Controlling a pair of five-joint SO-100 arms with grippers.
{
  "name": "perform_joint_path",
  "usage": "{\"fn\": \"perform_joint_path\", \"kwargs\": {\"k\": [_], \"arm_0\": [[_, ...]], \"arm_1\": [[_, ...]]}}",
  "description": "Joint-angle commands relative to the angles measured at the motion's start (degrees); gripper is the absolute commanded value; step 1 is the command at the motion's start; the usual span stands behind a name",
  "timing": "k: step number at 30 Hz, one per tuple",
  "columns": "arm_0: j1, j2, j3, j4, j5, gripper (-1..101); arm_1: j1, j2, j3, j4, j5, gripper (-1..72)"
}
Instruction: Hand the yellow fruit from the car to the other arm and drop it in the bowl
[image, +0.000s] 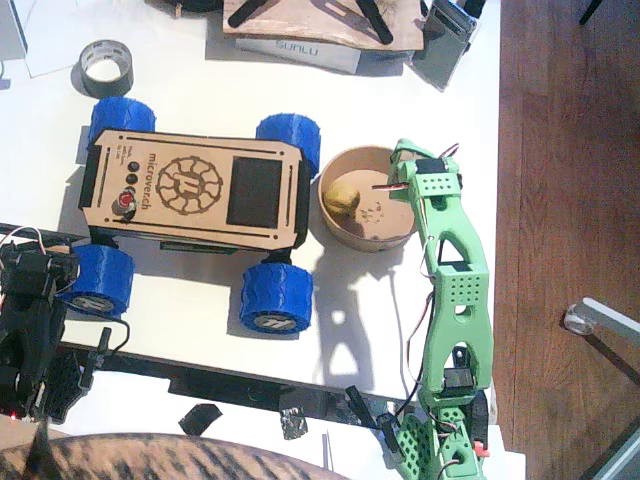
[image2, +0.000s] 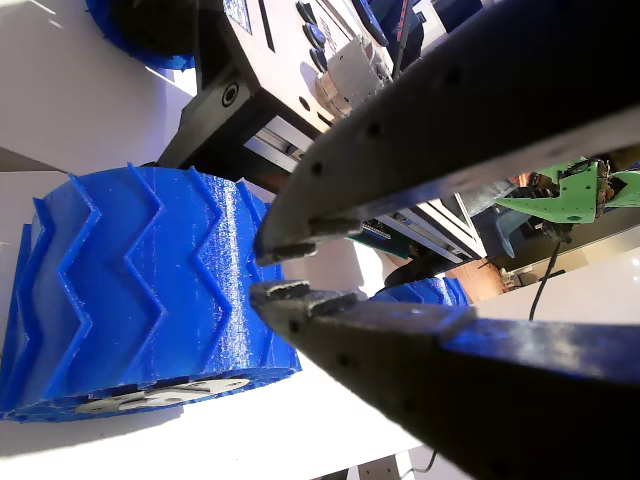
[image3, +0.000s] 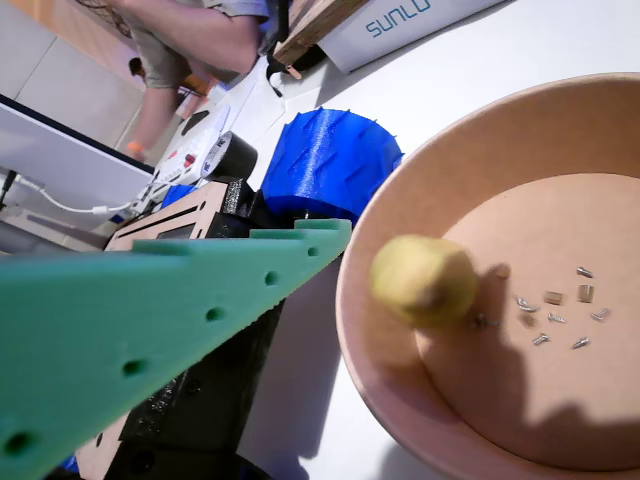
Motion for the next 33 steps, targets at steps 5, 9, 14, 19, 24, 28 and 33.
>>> {"fn": "perform_joint_path", "kwargs": {"k": [5, 9, 14, 19, 24, 28, 33], "arm_0": [[-0.35, 0.35, -0.18, -0.44, 0.7, 0], [-0.35, 0.35, -0.18, -0.44, 0.7, 0], [-0.35, 0.35, -0.18, -0.53, 0.7, 0], [-0.35, 0.26, -0.18, -0.53, 0.7, 0], [-0.35, 0.26, -0.18, -0.53, 0.7, 0], [-0.35, 0.26, -0.18, -0.53, 0.7, 0], [-0.35, 0.26, -0.18, -0.53, 0.7, 0]], "arm_1": [[-0.26, 1.32, -1.05, -0.62, -0.62, 2.8], [-3.6, 6.42, 7.29, -2.46, -0.26, 0.1], [-10.72, 19.25, 23.12, -4.31, -0.53, -0.1], [-17.4, 34.54, 37.27, -4.57, 0.09, -0.1], [-21.45, 53.35, 51.42, -4.66, -1.85, -0.1], [-21.97, 72.25, 65.65, -8.61, -3.52, -0.1], [-20.48, 98.88, 86.22, -14.94, -6.42, -0.1]]}}
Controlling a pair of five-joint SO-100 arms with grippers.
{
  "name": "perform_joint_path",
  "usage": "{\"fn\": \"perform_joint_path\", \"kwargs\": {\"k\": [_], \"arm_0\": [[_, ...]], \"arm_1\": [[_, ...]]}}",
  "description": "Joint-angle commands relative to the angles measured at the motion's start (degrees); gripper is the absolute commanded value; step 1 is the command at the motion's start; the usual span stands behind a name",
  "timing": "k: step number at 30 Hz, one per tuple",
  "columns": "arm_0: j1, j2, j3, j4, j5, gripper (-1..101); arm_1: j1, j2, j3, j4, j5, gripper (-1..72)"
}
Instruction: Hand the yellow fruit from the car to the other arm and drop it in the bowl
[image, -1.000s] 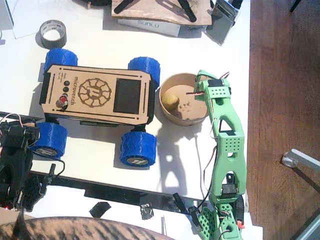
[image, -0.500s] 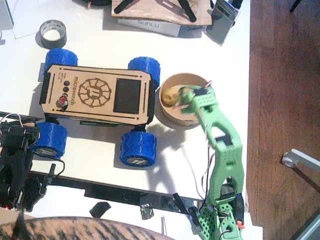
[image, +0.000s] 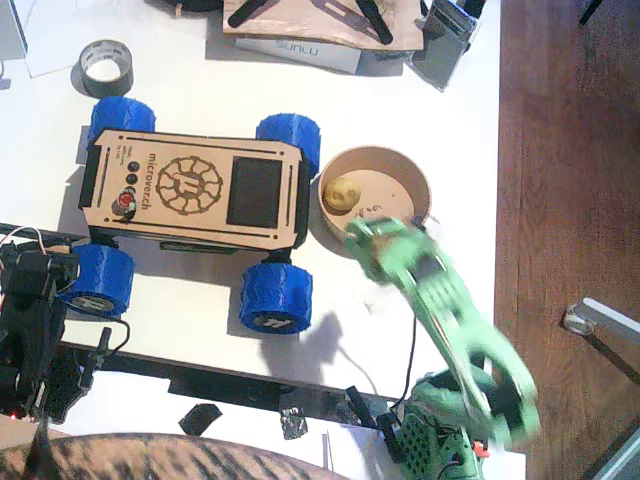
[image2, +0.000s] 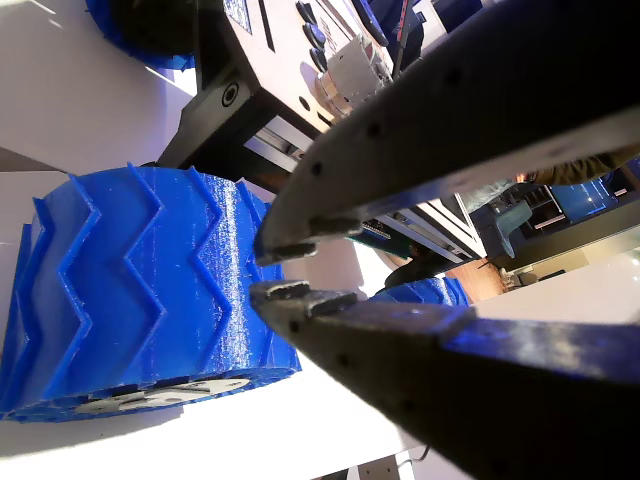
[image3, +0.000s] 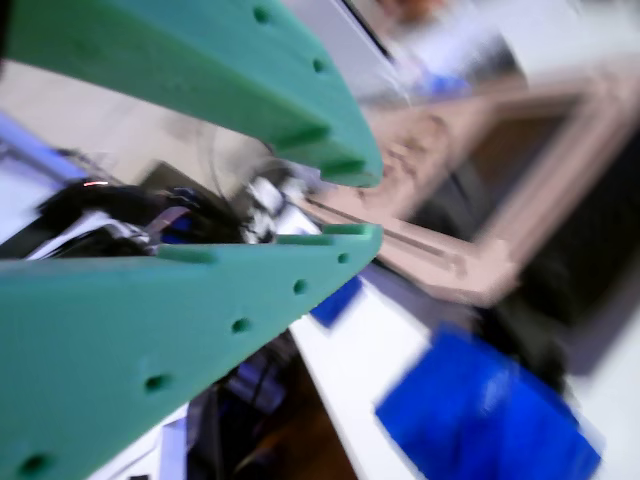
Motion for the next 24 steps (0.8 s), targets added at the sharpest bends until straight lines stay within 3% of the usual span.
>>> {"fn": "perform_joint_path", "kwargs": {"k": [1, 11, 19, 24], "arm_0": [[-0.35, 0.26, -0.18, -0.53, 0.7, 0], [-0.35, 0.26, -0.18, -0.53, 0.7, 0], [-0.35, 0.35, -0.18, -0.53, 0.7, 0], [-0.35, 0.35, -0.18, -0.53, 0.7, 0]], "arm_1": [[0.88, 15.73, 9.23, -2.2, -1.58, -0.1], [0.0, 49.75, 34.89, 6.5, -0.7, -0.1], [2.02, 50.1, 42.28, 5.19, -1.41, -0.1], [1.32, 50.1, 42.36, 8.96, -2.02, 0.0]]}}
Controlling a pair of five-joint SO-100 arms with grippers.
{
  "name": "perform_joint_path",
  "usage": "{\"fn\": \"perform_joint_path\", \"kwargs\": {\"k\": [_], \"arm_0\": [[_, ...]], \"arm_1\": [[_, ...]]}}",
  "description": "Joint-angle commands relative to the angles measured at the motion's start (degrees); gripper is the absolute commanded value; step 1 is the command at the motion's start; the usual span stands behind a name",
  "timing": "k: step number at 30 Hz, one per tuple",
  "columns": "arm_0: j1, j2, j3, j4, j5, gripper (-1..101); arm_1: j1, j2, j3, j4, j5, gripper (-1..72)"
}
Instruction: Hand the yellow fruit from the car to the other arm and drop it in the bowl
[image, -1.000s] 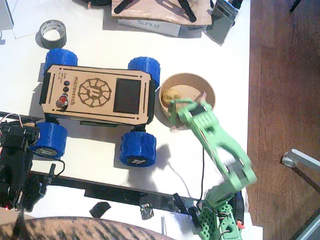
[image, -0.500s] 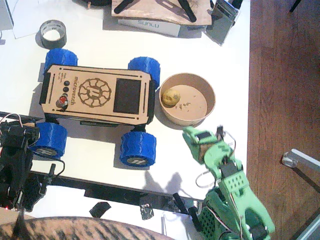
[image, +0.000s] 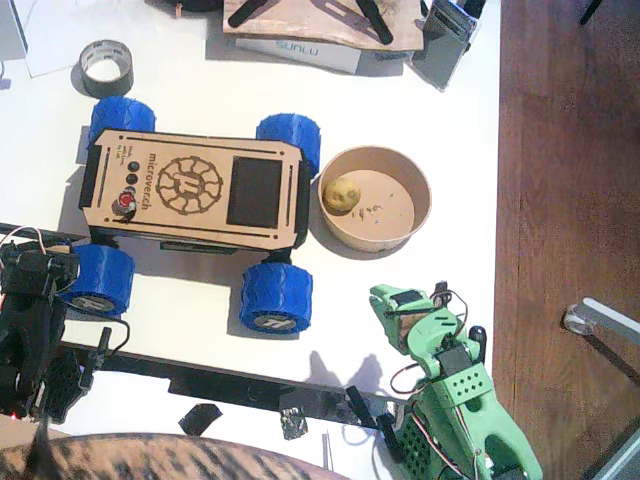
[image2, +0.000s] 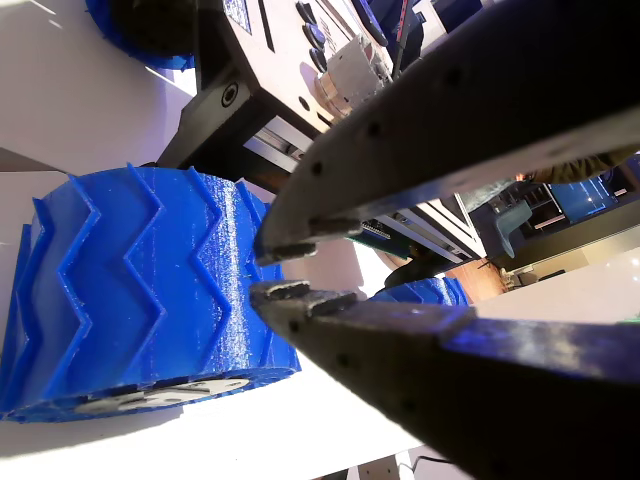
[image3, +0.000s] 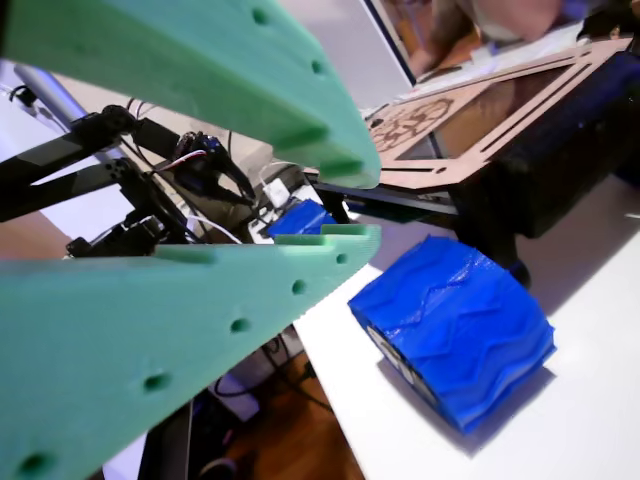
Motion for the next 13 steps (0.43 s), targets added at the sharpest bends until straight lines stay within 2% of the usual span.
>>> {"fn": "perform_joint_path", "kwargs": {"k": [1, 13], "arm_0": [[-0.35, 0.35, -0.18, -0.62, 0.7, 0], [-0.35, 0.35, -0.18, -0.7, 0.7, 0]], "arm_1": [[0.18, 0.44, -0.26, 1.23, -1.23, 0.0], [0.97, 0.44, -0.26, 1.58, -0.97, 0.1]]}}
